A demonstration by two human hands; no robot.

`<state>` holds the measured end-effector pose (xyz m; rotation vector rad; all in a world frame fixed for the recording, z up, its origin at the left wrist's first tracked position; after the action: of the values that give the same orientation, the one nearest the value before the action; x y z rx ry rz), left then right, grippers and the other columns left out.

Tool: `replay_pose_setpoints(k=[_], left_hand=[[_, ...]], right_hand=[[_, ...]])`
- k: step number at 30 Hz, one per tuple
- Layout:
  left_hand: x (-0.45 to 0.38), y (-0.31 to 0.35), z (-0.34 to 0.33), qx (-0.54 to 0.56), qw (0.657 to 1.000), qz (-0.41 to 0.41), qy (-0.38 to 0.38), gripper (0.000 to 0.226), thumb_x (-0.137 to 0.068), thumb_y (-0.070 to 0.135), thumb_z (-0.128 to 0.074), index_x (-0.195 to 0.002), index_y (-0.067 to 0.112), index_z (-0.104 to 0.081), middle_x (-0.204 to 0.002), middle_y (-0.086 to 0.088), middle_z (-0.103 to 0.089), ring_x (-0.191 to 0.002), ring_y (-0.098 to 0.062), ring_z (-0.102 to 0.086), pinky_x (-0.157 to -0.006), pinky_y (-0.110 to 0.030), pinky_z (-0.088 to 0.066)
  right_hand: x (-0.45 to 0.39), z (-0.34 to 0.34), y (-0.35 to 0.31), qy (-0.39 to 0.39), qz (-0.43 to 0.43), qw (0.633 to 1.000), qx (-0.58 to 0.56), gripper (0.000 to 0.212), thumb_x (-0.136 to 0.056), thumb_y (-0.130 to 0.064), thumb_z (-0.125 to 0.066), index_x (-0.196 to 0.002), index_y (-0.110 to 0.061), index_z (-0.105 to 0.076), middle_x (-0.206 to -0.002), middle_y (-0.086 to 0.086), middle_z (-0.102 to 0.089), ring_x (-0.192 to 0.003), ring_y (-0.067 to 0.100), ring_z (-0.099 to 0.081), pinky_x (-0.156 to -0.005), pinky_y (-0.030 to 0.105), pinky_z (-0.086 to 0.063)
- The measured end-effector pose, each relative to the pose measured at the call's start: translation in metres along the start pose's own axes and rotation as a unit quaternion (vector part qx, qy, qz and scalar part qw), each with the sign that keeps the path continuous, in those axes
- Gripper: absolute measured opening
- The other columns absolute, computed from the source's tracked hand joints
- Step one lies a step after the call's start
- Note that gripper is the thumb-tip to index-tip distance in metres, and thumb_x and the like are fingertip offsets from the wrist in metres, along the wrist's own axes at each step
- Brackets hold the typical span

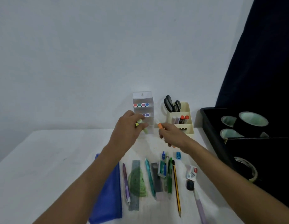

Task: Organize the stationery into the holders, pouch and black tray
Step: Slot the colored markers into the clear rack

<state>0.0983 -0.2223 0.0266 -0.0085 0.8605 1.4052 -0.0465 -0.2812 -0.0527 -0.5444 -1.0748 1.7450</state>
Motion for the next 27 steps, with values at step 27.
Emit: replay_pose_setpoints(k=[27], left_hand=[[-0.020, -0.043, -0.074, -0.047, 0.996, 0.025, -0.070, 0.038, -0.093, 0.027, -0.059, -0.129, 0.017, -0.060, -0.125, -0.002, -0.064, -0.104, -0.020, -0.064, -0.097, -0.027, -0.048]], right_hand=[[-0.078, -0.024, -0.020, 0.049, 0.132, 0.953, 0.269, 0.020, -0.087, -0.007, -0.062, -0.107, -0.009, -0.065, -0.104, 0.011, -0.068, -0.088, 0.023, -0.062, -0.076, 0.020, -0.041]])
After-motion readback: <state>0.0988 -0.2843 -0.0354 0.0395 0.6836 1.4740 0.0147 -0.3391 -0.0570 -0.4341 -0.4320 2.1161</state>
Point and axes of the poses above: each hand's wrist, its own x-axis away from the middle knuckle, its own z-axis out of the back of the hand, y = z × x, the point moved 9 cm from there along -x, towards the middle knuckle
